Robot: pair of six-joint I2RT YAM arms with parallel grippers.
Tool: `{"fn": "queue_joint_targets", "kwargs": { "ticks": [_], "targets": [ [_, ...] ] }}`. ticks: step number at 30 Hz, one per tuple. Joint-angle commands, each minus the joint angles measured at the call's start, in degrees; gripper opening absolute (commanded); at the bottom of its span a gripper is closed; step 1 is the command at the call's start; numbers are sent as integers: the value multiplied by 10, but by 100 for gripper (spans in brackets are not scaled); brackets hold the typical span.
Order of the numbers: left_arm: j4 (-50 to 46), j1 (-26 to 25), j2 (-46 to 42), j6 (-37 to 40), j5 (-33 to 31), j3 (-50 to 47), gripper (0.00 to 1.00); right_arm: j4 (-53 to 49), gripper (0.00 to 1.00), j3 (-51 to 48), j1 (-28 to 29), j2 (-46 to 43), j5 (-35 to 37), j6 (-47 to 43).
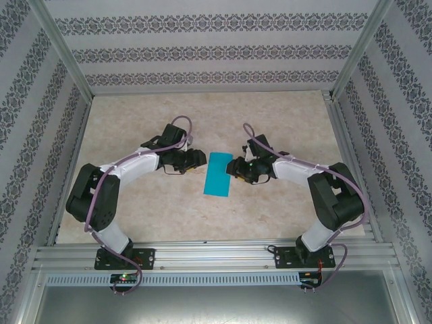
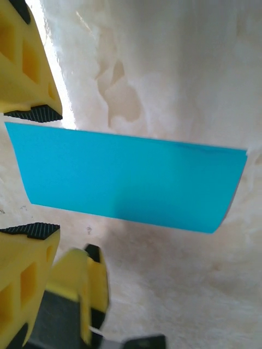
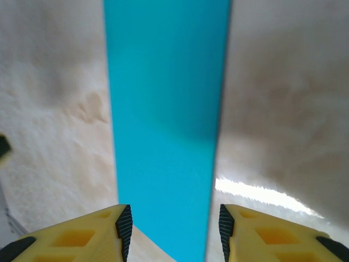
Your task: Fold a paper plane with a square sheet of paper (pick it up from the middle)
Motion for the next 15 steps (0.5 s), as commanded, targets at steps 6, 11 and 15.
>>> {"fn": "queue_joint_targets", "kwargs": {
  "ticks": [6, 11, 15],
  "targets": [
    [48, 23, 57, -28, 106, 3, 59, 50, 44, -6, 35, 7, 23, 57],
    [34, 26, 83, -26, 101, 26, 60, 51, 43, 12, 37, 31, 19, 59],
    [25, 26, 104, -23, 102, 45, 60, 43, 42, 22, 37, 39, 20, 57]
  ]
}}
